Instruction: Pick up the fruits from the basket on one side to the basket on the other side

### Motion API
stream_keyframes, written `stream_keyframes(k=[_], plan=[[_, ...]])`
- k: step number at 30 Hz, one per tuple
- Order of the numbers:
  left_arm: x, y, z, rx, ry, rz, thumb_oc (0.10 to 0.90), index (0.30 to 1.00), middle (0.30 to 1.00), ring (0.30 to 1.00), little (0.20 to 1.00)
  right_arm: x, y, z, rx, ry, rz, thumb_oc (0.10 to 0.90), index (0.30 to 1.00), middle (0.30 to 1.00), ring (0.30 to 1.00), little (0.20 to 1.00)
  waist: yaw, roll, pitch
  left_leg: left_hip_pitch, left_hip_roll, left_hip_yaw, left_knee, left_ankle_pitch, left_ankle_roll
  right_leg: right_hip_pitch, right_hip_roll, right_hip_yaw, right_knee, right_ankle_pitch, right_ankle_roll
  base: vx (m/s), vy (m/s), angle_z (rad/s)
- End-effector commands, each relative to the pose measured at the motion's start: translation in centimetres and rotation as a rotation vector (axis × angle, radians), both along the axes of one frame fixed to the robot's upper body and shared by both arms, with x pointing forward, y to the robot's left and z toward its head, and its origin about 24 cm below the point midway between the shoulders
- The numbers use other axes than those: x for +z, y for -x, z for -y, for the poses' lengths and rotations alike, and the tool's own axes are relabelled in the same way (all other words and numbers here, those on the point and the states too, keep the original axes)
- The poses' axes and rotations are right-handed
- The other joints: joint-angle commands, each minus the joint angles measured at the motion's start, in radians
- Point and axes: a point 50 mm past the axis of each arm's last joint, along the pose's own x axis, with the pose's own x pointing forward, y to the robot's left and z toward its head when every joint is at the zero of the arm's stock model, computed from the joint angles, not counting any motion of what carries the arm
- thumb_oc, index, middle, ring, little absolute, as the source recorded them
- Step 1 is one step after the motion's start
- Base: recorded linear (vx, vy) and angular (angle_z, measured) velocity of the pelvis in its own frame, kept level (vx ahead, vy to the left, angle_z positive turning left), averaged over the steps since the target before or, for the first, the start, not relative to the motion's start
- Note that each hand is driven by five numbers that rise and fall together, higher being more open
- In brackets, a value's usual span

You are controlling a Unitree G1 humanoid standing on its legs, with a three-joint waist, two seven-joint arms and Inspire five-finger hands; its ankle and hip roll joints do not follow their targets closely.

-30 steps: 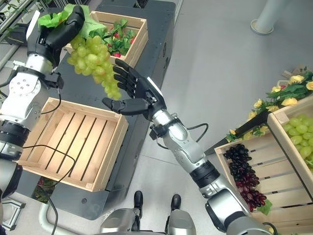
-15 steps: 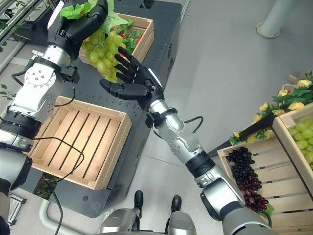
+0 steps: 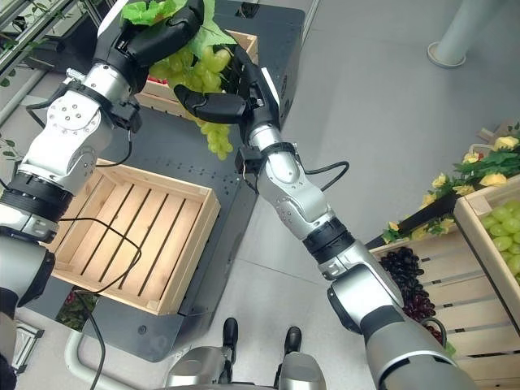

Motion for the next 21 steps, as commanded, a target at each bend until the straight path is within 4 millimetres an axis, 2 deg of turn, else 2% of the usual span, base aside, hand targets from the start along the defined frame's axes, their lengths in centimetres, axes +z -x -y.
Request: stream_keyframes(k=[1,7,14,19,20,21], plan=[[1.0,0.0,3.6,-0.153,0.144,0.055,0.400,0.300,0.300,0.300,0.300,-3.4,-0.6,-1.4,-0.087,0.042,-0.077,0.800,0.900,0.900,0.900,0.900,0.023,0.003,-0.372,-0.031,-0.042,-0.036,-0.007,-0.052,-0.024,-0.035,-0.022,0.010,0.000,0.000,-0.016,0.00,0.000,0.00],[1.0,0.2,4.6,-0.234,0.175,0.044,0.400,0.300,0.300,0.300,0.300,-2.8,-0.6,-2.2,-0.068,0.115,-0.046,0.800,0.900,0.900,0.900,0.900,0.032,-0.001,-0.376,-0.034,-0.045,-0.048,-0.007,-0.051,-0.024,-0.036,-0.023,0.005,0.000,-0.002,-0.016,0.00,0.001,0.01],[1.8,0.6,5.2,-0.262,0.174,0.067,0.400,0.300,0.300,0.300,0.300,-4.1,-0.4,-3.3,0.049,0.130,-0.116,0.800,0.900,0.900,0.900,0.900,0.039,-0.004,-0.383,-0.036,-0.044,-0.052,-0.007,-0.049,-0.026,-0.033,-0.025,-0.002,0.000,-0.003,-0.016,0.00,0.002,0.03],[2.1,0.8,5.8,-0.275,0.182,0.071,0.400,0.300,0.300,0.300,0.300,-4.3,-0.1,-4.2,0.116,0.055,-0.119,0.800,0.900,0.900,0.900,0.900,0.044,-0.007,-0.383,-0.036,-0.042,-0.054,-0.007,-0.048,-0.027,-0.032,-0.026,-0.011,0.000,-0.003,-0.016,0.00,0.000,0.00],[2.0,0.8,5.9,-0.276,0.178,0.068,0.400,0.300,0.300,0.300,0.300,-3.9,0.0,-4.1,0.109,0.027,-0.092,0.543,0.514,0.514,0.514,0.514,0.044,-0.007,-0.383,-0.036,-0.042,-0.056,-0.007,-0.048,-0.027,-0.031,-0.025,-0.011,0.000,-0.003,-0.016,0.00,0.000,0.00],[1.9,0.8,6.0,-0.273,0.175,0.066,0.400,0.300,0.300,0.300,0.300,-3.6,0.1,-4.1,0.102,0.008,-0.079,0.400,0.300,0.300,0.300,0.300,0.044,-0.007,-0.383,-0.037,-0.042,-0.057,-0.007,-0.047,-0.027,-0.032,-0.025,-0.011,0.000,-0.002,-0.016,0.00,0.000,0.00]])
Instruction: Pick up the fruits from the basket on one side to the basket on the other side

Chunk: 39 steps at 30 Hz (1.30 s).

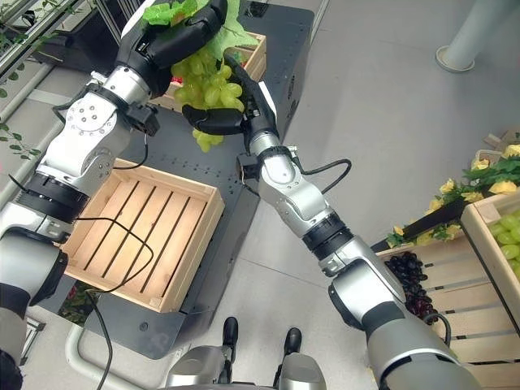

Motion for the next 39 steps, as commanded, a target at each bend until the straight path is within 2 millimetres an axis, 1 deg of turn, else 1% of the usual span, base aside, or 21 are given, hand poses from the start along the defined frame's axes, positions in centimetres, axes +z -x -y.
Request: stream_keyframes(k=[1,4,7,14,18,20,21,25,26,27,29,32,34,39], plan=[[2.1,0.6,3.5,-0.127,0.126,0.090,0.400,0.300,0.300,0.300,0.300,-1.6,0.7,-3.5,0.108,-0.126,-0.005,0.400,0.300,0.300,0.300,0.300,0.026,-0.007,-0.383,-0.033,-0.041,-0.034,-0.004,-0.049,-0.027,-0.034,-0.025,0.012,0.000,-0.002,-0.016,0.00,0.000,0.00],[1.8,0.5,3.2,-0.111,0.125,0.082,0.400,0.300,0.300,0.300,0.300,-0.8,1.1,-3.7,0.127,-0.178,0.038,0.400,0.300,0.300,0.300,0.300,0.025,-0.006,-0.385,-0.033,-0.041,-0.034,-0.004,-0.049,-0.026,-0.036,-0.025,0.015,0.000,-0.001,-0.014,0.00,0.000,0.00],[1.5,0.3,2.8,-0.098,0.127,0.074,0.400,0.300,0.300,0.300,0.300,-0.4,1.4,-3.7,0.135,-0.211,0.055,0.400,0.300,0.300,0.300,0.300,0.023,-0.006,-0.386,-0.032,-0.040,-0.032,-0.004,-0.049,-0.026,-0.036,-0.025,0.017,0.000,0.001,-0.013,0.00,0.000,0.00],[0.9,0.0,2.6,-0.049,0.087,0.058,0.400,0.300,0.300,0.300,0.300,-0.4,1.5,-3.1,0.120,-0.260,0.066,0.400,0.300,0.300,0.300,0.300,0.016,-0.004,-0.387,-0.030,-0.040,-0.027,-0.004,-0.051,-0.025,-0.038,-0.024,0.025,0.000,0.002,-0.011,0.00,0.000,0.00],[0.2,-0.5,1.7,0.000,0.049,0.023,0.400,0.300,0.300,0.300,0.300,-0.3,1.4,-2.6,0.098,-0.281,0.071,0.400,0.300,0.300,0.300,0.300,0.014,-0.003,-0.385,-0.028,-0.039,-0.022,-0.004,-0.051,-0.025,-0.039,-0.023,0.028,0.000,0.002,-0.010,0.00,0.000,0.00],[-0.2,-0.9,1.2,0.025,0.035,-0.006,0.584,0.575,0.575,0.575,0.575,-0.2,1.3,-2.3,0.088,-0.291,0.066,0.400,0.300,0.300,0.300,0.300,0.012,-0.003,-0.385,-0.027,-0.039,-0.020,-0.004,-0.051,-0.024,-0.039,-0.023,0.030,0.000,0.002,-0.010,0.00,0.000,0.00],[-0.7,-1.2,0.7,0.043,0.027,-0.034,0.800,0.900,0.900,0.900,0.900,-0.4,1.2,-2.1,0.083,-0.297,0.064,0.400,0.300,0.300,0.300,0.300,0.010,-0.002,-0.385,-0.026,-0.038,-0.018,-0.004,-0.052,-0.025,-0.039,-0.023,0.032,0.000,0.002,-0.010,0.00,0.000,0.00],[-1.5,-1.7,-0.7,0.118,-0.013,-0.068,0.800,0.900,0.900,0.900,0.900,-0.4,1.1,-1.7,0.070,-0.299,0.070,0.400,0.300,0.300,0.300,0.300,0.005,0.001,-0.384,-0.026,-0.036,-0.011,-0.004,-0.050,-0.024,-0.042,-0.022,0.036,0.000,0.005,-0.008,0.00,0.000,0.00],[-1.5,-1.7,-0.7,0.118,-0.013,-0.068,0.800,0.900,0.900,0.900,0.900,-0.4,1.1,-1.7,0.070,-0.299,0.070,0.400,0.300,0.300,0.300,0.300,0.005,0.001,-0.384,-0.027,-0.036,-0.011,-0.004,-0.050,-0.024,-0.042,-0.022,0.036,0.000,0.005,-0.008,0.00,0.000,0.00],[-1.8,-2.0,-1.8,0.152,-0.008,-0.088,0.800,0.900,0.900,0.900,0.900,-0.5,0.9,-1.1,0.056,-0.295,0.070,0.400,0.300,0.300,0.300,0.300,0.001,0.002,-0.383,-0.026,-0.035,-0.006,-0.004,-0.050,-0.025,-0.042,-0.022,0.039,0.000,0.006,-0.008,0.00,0.000,0.00],[-2.1,-2.1,-2.4,0.179,-0.009,-0.096,0.800,0.900,0.900,0.900,0.900,-0.7,0.8,-0.7,0.045,-0.294,0.066,0.400,0.300,0.300,0.300,0.300,-0.001,0.003,-0.382,-0.026,-0.033,-0.003,-0.004,-0.050,-0.026,-0.043,-0.022,0.041,0.000,0.006,-0.007,0.00,0.000,0.00],[-3.0,-2.2,-4.3,0.275,-0.021,-0.112,0.800,0.900,0.900,0.900,0.900,-1.6,0.7,0.4,0.015,-0.291,0.048,0.400,0.300,0.300,0.300,0.300,-0.013,0.002,-0.377,-0.024,-0.029,0.008,-0.004,-0.052,-0.027,-0.045,-0.020,0.049,0.000,0.006,-0.007,0.00,0.000,0.00],[-3.4,-2.2,-5.0,0.303,-0.019,-0.123,0.800,0.900,0.900,0.900,0.900,-1.9,0.6,0.9,0.002,-0.290,0.042,0.400,0.300,0.300,0.300,0.300,-0.016,0.002,-0.377,-0.023,-0.029,0.010,-0.004,-0.053,-0.027,-0.045,-0.019,0.051,0.000,0.005,-0.007,0.00,0.016,-0.06],[-4.4,-2.0,-7.7,0.409,0.035,-0.146,0.800,0.900,0.900,0.900,0.900,-3.2,0.4,3.0,-0.056,-0.280,0.014,0.400,0.300,0.300,0.300,0.300,-0.034,0.000,-0.374,-0.021,-0.025,0.024,-0.004,-0.056,-0.028,-0.050,-0.016,0.063,0.000,0.005,-0.008,0.00,0.017,-0.09]])
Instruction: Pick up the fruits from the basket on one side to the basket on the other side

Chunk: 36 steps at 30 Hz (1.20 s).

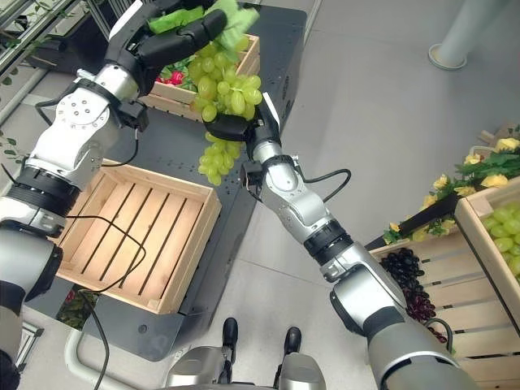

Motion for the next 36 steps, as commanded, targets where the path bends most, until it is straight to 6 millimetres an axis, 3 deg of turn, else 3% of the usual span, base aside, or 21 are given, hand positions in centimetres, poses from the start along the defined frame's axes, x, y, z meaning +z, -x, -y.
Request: stream_keyframes(k=[1,10,14,19,29,30,36], plan=[[-4.3,-0.5,-4.8,0.218,0.111,-0.058,0.800,0.900,0.900,0.900,0.900,-1.3,0.5,1.7,-0.036,-0.230,0.053,0.400,0.300,0.300,0.300,0.300,-0.018,0.001,-0.370,-0.023,-0.025,-0.002,-0.001,-0.058,-0.028,-0.039,-0.015,0.035,0.000,0.004,-0.010,0.00,0.018,-0.10],[-6.8,0.2,-6.0,0.239,0.190,-0.057,0.800,0.900,0.900,0.900,0.900,-4.7,0.7,5.6,-0.123,-0.189,-0.023,0.400,0.300,0.300,0.300,0.300,-0.047,-0.007,-0.364,-0.015,-0.020,0.020,-0.001,-0.064,-0.025,-0.043,-0.009,0.062,0.000,0.005,-0.011,0.01,0.017,-0.09],[-8.8,0.6,-5.3,0.189,0.247,-0.090,0.800,0.900,0.900,0.900,0.900,-5.6,1.0,6.8,-0.131,-0.133,-0.037,0.400,0.300,0.300,0.300,0.300,-0.055,-0.016,-0.353,-0.014,-0.021,0.025,-0.001,-0.068,-0.022,-0.048,-0.007,0.073,0.000,0.006,-0.013,-0.01,0.020,-0.11],[-12.5,1.5,-4.6,0.150,0.286,-0.165,0.800,0.900,0.900,0.900,0.900,-6.8,1.7,8.9,-0.149,-0.038,-0.041,0.400,0.300,0.300,0.300,0.300,-0.071,-0.028,-0.342,-0.009,-0.018,0.040,-0.001,-0.075,-0.016,-0.053,-0.003,0.093,0.000,0.007,-0.012,0.00,0.028,-0.13],[-21.7,4.4,-3.2,0.179,0.474,-0.400,0.800,0.900,0.900,0.900,0.900,-4.9,3.9,9.9,-0.064,0.018,0.086,0.400,0.300,0.300,0.300,0.300,-0.113,-0.060,-0.328,0.011,-0.008,0.086,-0.001,-0.086,-0.004,-0.061,0.009,0.153,0.000,0.019,-0.004,0.02,0.031,-0.20],[-23.0,5.1,-2.4,0.174,0.523,-0.414,0.800,0.900,0.900,0.900,0.900,-4.6,4.5,9.9,-0.026,-0.013,0.097,0.400,0.300,0.300,0.300,0.300,-0.124,-0.066,-0.327,0.014,-0.006,0.097,-0.001,-0.088,-0.001,-0.065,0.012,0.168,0.000,0.022,-0.002,0.03,0.036,-0.28],[-25.7,6.8,1.3,0.118,0.527,-0.462,0.800,0.900,0.900,0.900,0.900,-4.4,5.8,10.0,0.090,-0.115,0.094,0.400,0.300,0.300,0.300,0.300,-0.144,-0.081,-0.318,0.024,-0.001,0.132,-0.001,-0.097,0.005,-0.072,0.016,0.200,0.000,0.034,0.006,0.03,0.038,-0.26]])
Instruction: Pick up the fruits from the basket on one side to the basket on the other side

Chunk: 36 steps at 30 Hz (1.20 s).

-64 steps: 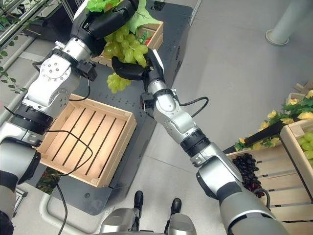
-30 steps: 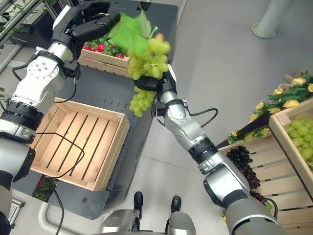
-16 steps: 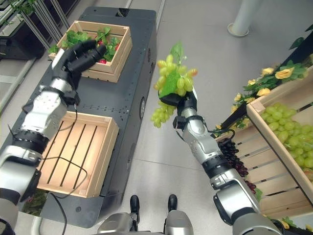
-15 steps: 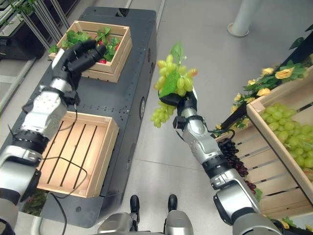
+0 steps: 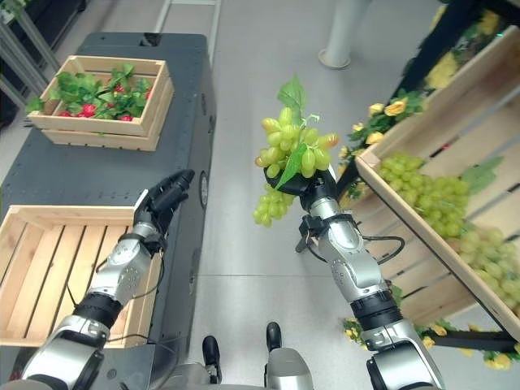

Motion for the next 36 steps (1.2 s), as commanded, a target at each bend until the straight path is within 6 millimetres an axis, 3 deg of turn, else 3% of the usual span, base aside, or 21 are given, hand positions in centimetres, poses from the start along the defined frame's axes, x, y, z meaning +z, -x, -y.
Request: stream_keyframes(k=[1,7,19,27,36], plan=[[0.8,0.0,2.4,-0.043,-0.010,0.135,0.800,0.900,0.900,0.900,0.900,2.0,1.0,0.9,0.097,-0.106,0.114,0.400,0.300,0.300,0.300,0.300,-0.010,0.035,-0.244,0.010,-0.007,0.003,0.003,-0.094,0.005,0.003,0.002,0.013,0.001,-0.017,-0.014,0.04,0.028,-0.16],[-1.0,1.3,3.0,-0.040,0.040,0.080,0.800,0.900,0.900,0.900,0.900,2.7,2.4,1.3,0.193,-0.086,0.142,0.400,0.300,0.300,0.300,0.300,-0.032,0.026,-0.238,0.015,-0.002,0.034,0.003,-0.098,0.006,-0.008,0.008,0.044,0.001,-0.003,-0.010,0.04,0.050,-0.19],[-4.3,3.8,2.8,-0.030,0.066,-0.052,0.800,0.900,0.900,0.900,0.900,4.7,5.6,5.2,0.198,-0.028,0.226,0.400,0.300,0.300,0.300,0.300,-0.103,0.013,-0.235,0.023,-0.004,0.101,0.003,-0.109,0.010,-0.033,0.026,0.140,0.001,0.022,-0.003,0.03,0.043,-0.17],[-5.3,4.1,3.0,-0.033,0.050,-0.117,0.800,0.900,0.900,0.900,0.900,5.5,6.0,6.7,0.212,0.039,0.223,0.400,0.300,0.300,0.300,0.300,-0.138,0.004,-0.219,0.031,-0.001,0.135,0.003,-0.117,0.016,-0.047,0.037,0.179,0.005,0.030,0.004,-0.01,0.033,-0.18],[-6.3,4.9,3.2,-0.057,0.038,-0.159,0.800,0.900,0.900,0.900,0.900,10.0,6.0,9.4,0.118,0.193,0.364,0.400,0.300,0.300,0.300,0.300,-0.174,-0.001,-0.227,0.049,0.004,0.155,0.014,-0.154,0.009,-0.037,0.053,0.208,0.003,0.017,0.011,0.03,0.043,-0.09]])
